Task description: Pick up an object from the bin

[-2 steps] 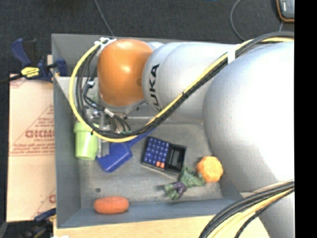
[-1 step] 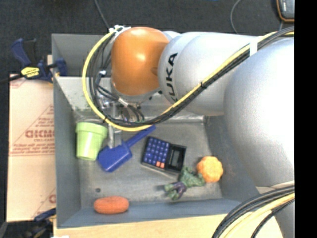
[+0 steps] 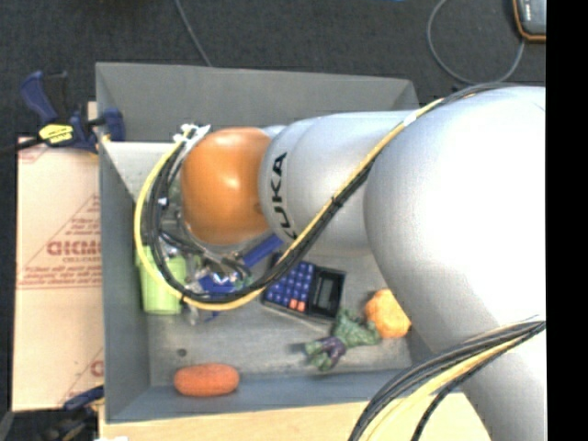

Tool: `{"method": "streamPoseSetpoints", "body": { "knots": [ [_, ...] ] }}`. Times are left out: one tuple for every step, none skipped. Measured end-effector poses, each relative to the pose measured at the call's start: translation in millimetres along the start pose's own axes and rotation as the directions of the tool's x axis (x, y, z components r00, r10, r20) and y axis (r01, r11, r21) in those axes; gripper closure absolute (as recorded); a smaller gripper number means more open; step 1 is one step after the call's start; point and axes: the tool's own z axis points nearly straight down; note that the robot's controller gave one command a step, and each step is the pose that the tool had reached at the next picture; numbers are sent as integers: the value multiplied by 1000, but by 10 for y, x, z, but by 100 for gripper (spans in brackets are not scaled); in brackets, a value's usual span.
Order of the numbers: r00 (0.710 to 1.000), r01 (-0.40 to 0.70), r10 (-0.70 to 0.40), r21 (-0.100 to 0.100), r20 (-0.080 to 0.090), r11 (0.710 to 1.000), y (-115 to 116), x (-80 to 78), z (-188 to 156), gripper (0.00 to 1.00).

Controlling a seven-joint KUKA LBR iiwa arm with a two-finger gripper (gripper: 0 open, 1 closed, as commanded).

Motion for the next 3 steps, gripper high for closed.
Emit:
{"method": "streamPoseSetpoints", "body": {
  "knots": [
    [1000, 7, -7, 0, -13, 1000, -62, -49, -144, 0],
    [999, 44, -44, 0, 31, 999, -32, -1, -701, 0],
    [1000, 20, -21, -3, -10, 1000, -81, 17, -401, 0]
  ]
}}
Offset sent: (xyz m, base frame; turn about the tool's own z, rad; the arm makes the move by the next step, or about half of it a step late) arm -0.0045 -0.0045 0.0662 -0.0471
